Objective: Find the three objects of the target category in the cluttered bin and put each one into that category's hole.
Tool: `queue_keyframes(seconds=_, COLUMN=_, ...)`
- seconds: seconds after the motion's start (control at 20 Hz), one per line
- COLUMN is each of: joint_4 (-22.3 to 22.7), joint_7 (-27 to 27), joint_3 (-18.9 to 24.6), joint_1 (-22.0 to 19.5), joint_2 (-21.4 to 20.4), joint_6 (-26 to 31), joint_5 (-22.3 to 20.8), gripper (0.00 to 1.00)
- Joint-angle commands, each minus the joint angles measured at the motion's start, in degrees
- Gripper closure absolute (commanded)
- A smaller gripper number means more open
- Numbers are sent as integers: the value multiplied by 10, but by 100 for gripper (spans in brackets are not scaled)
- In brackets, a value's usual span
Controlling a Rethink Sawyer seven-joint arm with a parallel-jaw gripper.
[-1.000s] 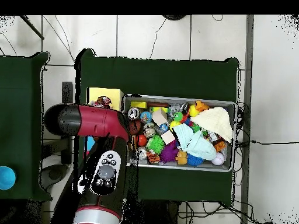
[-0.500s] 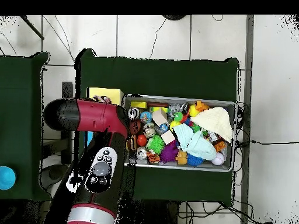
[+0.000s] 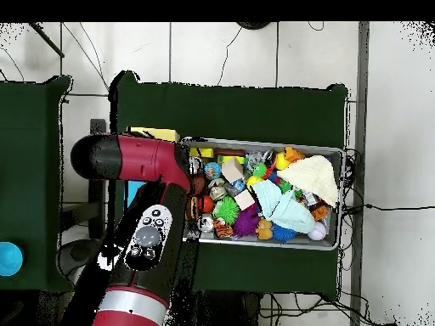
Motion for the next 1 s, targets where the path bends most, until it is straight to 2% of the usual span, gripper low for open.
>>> queue_keyframes(seconds=0.05, joint_4=-17, joint_7=137, joint_3=17, joint_1=-18, joint_2=65, joint_6=86, joint_5=-2, gripper=100)
queue_keyframes(seconds=0.2, joint_4=-2, joint_7=134, joint_3=45, joint_1=-27, joint_2=76, joint_6=112, joint_5=8, gripper=100)
queue_keyframes(seconds=0.3, joint_4=20, joint_7=129, joint_3=68, joint_1=-35, joint_2=76, joint_6=106, joint_5=19, gripper=100)
queue_keyframes(seconds=0.55, joint_4=45, joint_7=104, joint_3=86, joint_1=-47, joint_2=68, joint_6=149, joint_5=25, gripper=100)
queue_keyframes(seconds=0.7, joint_4=43, joint_7=105, joint_3=87, joint_1=-49, joint_2=77, joint_6=114, joint_5=25, gripper=100)
queue_keyframes(seconds=0.8, joint_4=24, joint_7=102, joint_3=91, joint_1=-54, joint_2=98, joint_6=77, joint_5=24, gripper=100)
queue_keyframes(seconds=1.0, joint_4=5, joint_7=65, joint_3=140, joint_1=-87, joint_2=138, joint_6=-7, joint_5=29, gripper=100)
